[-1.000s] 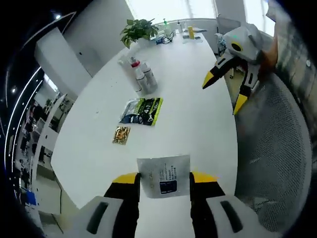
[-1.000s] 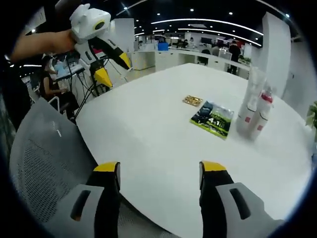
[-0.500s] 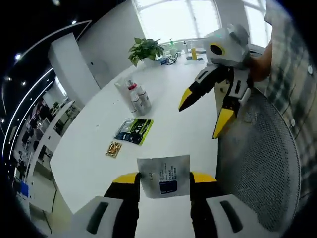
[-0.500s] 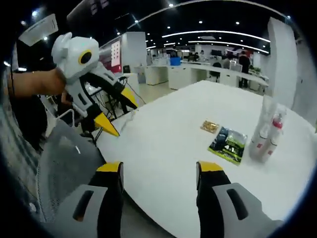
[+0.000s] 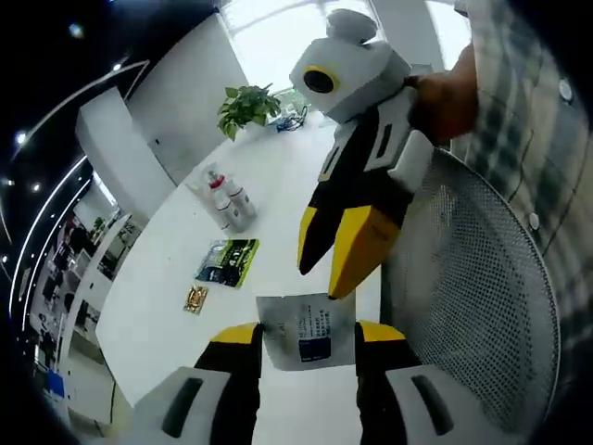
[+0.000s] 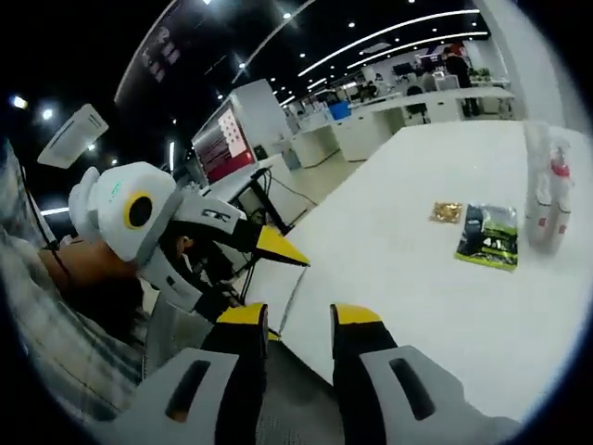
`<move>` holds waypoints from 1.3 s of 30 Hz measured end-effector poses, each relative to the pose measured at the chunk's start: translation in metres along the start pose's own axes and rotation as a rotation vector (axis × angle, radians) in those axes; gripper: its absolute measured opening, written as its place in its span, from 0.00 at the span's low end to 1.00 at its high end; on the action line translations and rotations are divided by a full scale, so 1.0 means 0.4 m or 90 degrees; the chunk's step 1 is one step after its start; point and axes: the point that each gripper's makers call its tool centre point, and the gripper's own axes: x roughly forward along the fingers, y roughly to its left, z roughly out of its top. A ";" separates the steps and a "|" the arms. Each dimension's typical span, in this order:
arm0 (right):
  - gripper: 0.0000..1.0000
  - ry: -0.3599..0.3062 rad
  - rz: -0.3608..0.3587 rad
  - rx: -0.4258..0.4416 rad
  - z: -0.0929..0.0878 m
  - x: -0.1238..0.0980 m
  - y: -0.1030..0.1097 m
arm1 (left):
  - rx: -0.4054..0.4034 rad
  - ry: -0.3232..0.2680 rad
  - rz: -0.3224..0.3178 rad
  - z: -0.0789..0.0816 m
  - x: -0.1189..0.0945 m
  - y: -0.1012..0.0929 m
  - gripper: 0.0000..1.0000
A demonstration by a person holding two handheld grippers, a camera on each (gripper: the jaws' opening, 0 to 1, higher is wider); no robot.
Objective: Arrange the skincare products in the storage area until every visible bottle or jar stands upright without overlapping.
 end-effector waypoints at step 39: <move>0.00 0.010 0.066 0.164 -0.021 -0.009 -0.039 | -0.638 -0.356 -0.121 0.031 0.012 -0.004 0.43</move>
